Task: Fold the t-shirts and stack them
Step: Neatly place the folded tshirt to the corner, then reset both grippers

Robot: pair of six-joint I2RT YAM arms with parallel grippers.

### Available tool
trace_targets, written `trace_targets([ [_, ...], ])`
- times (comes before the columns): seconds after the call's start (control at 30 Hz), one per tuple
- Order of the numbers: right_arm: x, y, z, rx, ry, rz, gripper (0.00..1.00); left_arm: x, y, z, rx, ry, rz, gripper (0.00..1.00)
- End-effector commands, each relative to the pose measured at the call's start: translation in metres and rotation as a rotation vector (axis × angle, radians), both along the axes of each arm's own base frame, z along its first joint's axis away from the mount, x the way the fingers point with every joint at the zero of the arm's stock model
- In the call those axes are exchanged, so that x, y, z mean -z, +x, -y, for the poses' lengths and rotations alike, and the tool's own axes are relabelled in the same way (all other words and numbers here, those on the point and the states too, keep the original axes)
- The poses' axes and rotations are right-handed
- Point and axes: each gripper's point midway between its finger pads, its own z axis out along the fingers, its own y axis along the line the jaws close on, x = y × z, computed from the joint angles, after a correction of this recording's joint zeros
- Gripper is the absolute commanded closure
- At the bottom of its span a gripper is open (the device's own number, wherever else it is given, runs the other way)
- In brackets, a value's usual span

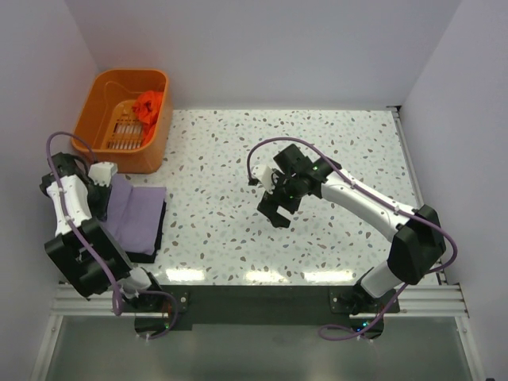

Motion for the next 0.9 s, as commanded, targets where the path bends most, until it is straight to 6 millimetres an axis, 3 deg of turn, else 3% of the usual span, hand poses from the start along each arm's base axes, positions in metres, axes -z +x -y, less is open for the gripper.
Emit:
trace_targets([
  [0.0,-0.009,0.000,0.001,-0.014,0.007,0.030,0.01,-0.004,0.012,-0.036,-0.020,0.127,0.061,0.70],
  [0.07,-0.010,0.001,0.002,-0.010,0.005,0.033,0.01,-0.013,0.014,-0.047,-0.039,0.158,0.081,0.56],
  [0.1,-0.011,0.002,0.002,-0.008,0.004,0.040,0.01,-0.017,0.015,-0.048,-0.036,0.163,0.091,0.36],
  [0.2,-0.012,0.005,0.002,-0.001,0.003,0.045,0.01,-0.044,0.024,-0.050,-0.015,0.192,0.162,0.12],
  [0.33,-0.017,0.011,0.002,0.028,0.026,0.049,0.01,-0.089,0.040,-0.041,0.041,0.214,0.282,0.04],
  [0.4,-0.023,0.020,0.005,0.070,0.050,0.047,0.01,-0.100,0.043,-0.031,0.064,0.188,0.303,0.00],
  [0.6,-0.052,0.056,0.026,0.241,0.138,0.078,0.01,-0.151,0.079,0.030,0.171,0.137,0.450,0.00],
  [0.7,-0.068,0.077,0.044,0.344,0.185,0.106,0.02,-0.175,0.113,0.091,0.277,0.069,0.536,0.00],
  [0.77,-0.077,0.092,0.059,0.424,0.211,0.130,0.01,-0.186,0.137,0.117,0.318,0.010,0.580,0.00],
  [0.8,-0.080,0.096,0.064,0.453,0.220,0.141,0.01,-0.186,0.146,0.144,0.347,-0.040,0.585,0.00],
  [0.87,-0.085,0.107,0.081,0.532,0.241,0.143,0.01,-0.185,0.172,0.171,0.376,-0.073,0.590,0.00],
])
